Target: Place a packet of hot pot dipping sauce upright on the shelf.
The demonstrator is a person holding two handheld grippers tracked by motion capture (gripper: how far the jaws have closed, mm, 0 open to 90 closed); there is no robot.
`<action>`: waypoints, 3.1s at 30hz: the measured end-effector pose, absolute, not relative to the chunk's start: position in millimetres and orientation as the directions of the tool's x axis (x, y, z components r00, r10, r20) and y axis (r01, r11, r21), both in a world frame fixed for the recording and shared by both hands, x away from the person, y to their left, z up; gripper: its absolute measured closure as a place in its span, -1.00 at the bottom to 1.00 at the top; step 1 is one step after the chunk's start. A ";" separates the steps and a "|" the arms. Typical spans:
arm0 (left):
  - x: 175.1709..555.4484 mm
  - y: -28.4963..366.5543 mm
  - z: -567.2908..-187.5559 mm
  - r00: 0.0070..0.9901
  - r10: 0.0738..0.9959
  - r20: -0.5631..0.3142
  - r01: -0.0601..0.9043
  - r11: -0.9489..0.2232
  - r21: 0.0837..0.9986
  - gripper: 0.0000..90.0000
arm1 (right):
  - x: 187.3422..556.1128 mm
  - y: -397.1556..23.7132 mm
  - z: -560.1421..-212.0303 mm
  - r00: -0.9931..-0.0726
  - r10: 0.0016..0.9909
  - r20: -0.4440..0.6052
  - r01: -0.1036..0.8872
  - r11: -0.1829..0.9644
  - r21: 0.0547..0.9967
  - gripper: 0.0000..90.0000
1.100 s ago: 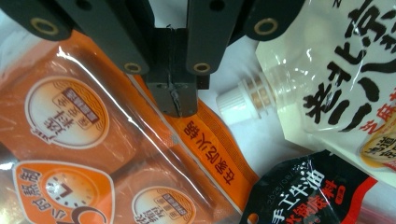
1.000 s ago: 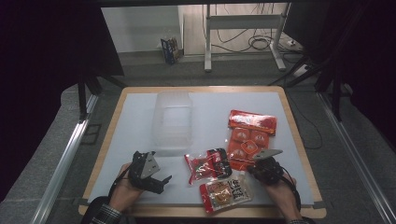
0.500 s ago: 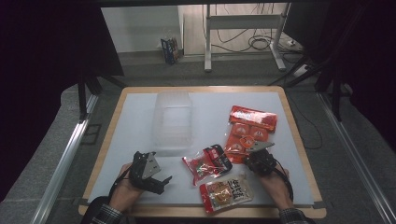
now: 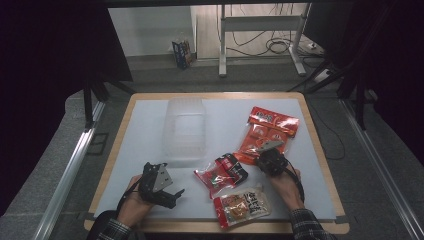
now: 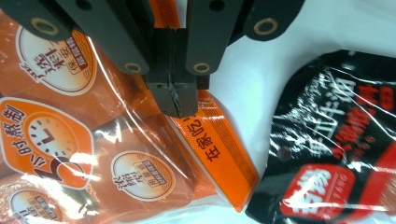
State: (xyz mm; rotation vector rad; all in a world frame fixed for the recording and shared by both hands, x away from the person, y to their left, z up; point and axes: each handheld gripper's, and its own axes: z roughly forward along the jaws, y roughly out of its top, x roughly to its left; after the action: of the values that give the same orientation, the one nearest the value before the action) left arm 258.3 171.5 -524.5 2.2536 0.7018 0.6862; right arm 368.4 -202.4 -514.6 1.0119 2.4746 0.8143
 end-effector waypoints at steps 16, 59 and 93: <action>257.9 176.0 -519.1 0.723 0.658 0.209 0.302 -0.574 0.761 -1.00 | 362.7 -290.9 -492.3 -0.479 0.875 -0.067 0.632 0.397 0.666 0.92; 257.1 173.8 -520.6 0.730 0.645 0.225 0.304 -0.602 0.739 -1.00 | 366.4 -233.0 -500.5 -0.637 0.771 -0.016 0.548 0.468 0.694 0.31; 254.6 170.4 -521.5 0.750 0.614 0.245 0.272 -0.625 0.732 -1.00 | 388.9 -341.8 -511.3 -0.426 0.904 0.039 0.647 0.275 0.711 -0.99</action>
State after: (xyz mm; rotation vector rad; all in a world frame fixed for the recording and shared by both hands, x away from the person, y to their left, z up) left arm 254.6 170.4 -521.5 2.2476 0.6614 0.6324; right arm 388.9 -341.8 -511.3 1.4050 2.1773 0.9411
